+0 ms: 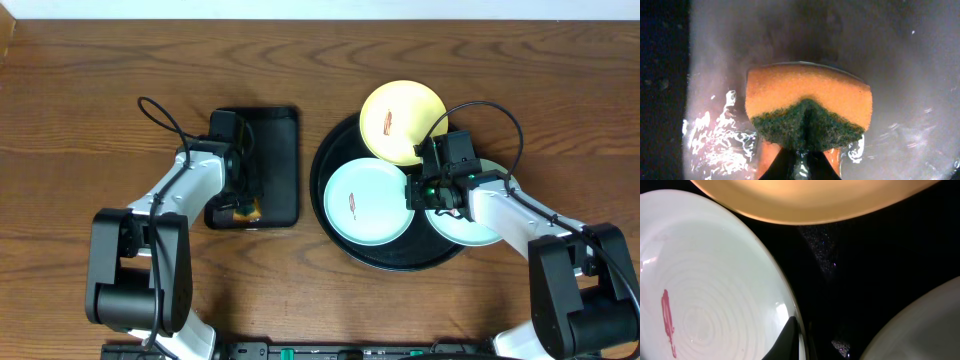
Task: Clean dirty plates on tray and stack at the side
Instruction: 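Carry sponge to left green plate and scrub its surface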
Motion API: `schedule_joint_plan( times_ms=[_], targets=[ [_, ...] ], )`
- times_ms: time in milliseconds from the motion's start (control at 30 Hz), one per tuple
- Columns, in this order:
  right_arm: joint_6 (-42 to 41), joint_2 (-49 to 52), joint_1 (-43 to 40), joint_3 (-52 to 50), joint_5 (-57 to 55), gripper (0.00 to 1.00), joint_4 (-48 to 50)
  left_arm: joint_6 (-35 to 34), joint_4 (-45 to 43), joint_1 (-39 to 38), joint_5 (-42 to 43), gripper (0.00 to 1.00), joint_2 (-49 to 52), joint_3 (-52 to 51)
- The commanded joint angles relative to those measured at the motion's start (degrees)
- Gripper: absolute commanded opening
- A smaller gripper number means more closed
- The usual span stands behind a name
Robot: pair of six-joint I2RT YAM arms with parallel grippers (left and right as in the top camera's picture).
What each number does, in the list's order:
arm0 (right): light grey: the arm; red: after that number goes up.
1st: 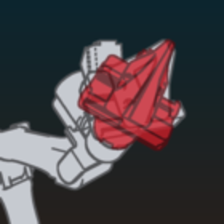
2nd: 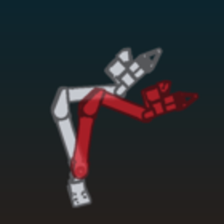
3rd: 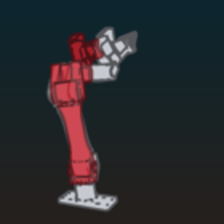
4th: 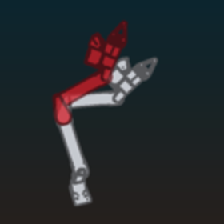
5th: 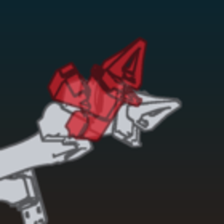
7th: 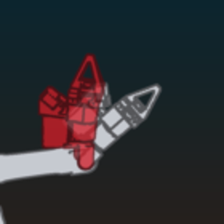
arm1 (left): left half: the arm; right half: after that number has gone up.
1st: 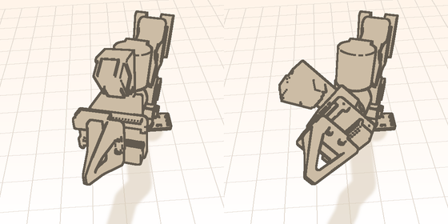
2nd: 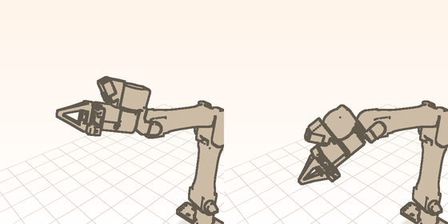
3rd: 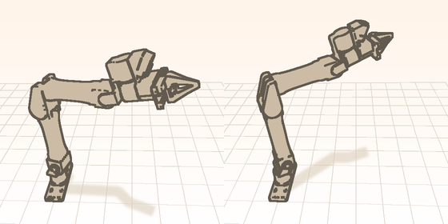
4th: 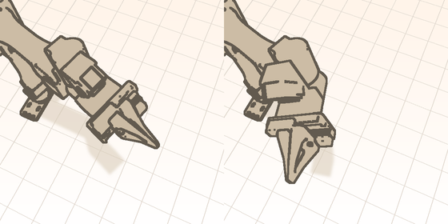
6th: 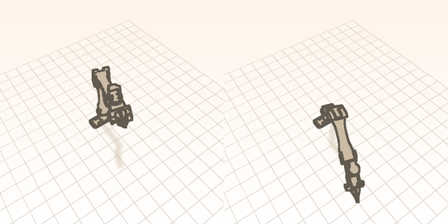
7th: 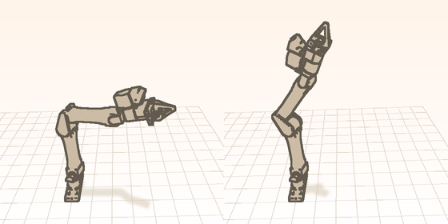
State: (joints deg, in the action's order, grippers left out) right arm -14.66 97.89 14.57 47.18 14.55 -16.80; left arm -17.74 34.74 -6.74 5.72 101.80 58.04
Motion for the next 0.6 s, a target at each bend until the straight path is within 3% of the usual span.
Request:
schedule_joint_plan(
  times_ms=[0, 67, 233, 333, 567],
  targets=[
    [0.42, 1.77, 0.0, -0.94, -1.46, 0.06, 0.57, 1.09, 3.78, -0.04, 5.22, 0.07, 0.83, 1.7],
    [0.57, 1.77, 0.0, -0.94, -1.49, 0.01, 0.66, 1.68, 9.03, -0.42, 7.23, 0.07, -0.9, 6.86],
    [0.59, 1.77, 0.0, -0.96, -2.32, 0.01, 0.68, 1.86, 16.0, -3.98, 9.79, 0.07, -3.91, 16.11],
    [0.57, 1.77, 0.0, -0.96, -2.36, 0.01, 0.04, 0.57, 15.58, -8.17, 12.87, 0.07, -5.73, 18.16],
    [-2.4, 1.79, 0.09, -0.96, -4.68, 0.01, -1.9, -12.0, 9.92, -18.56, 13.14, 0.08, -3.96, 17.75]
  ],
)
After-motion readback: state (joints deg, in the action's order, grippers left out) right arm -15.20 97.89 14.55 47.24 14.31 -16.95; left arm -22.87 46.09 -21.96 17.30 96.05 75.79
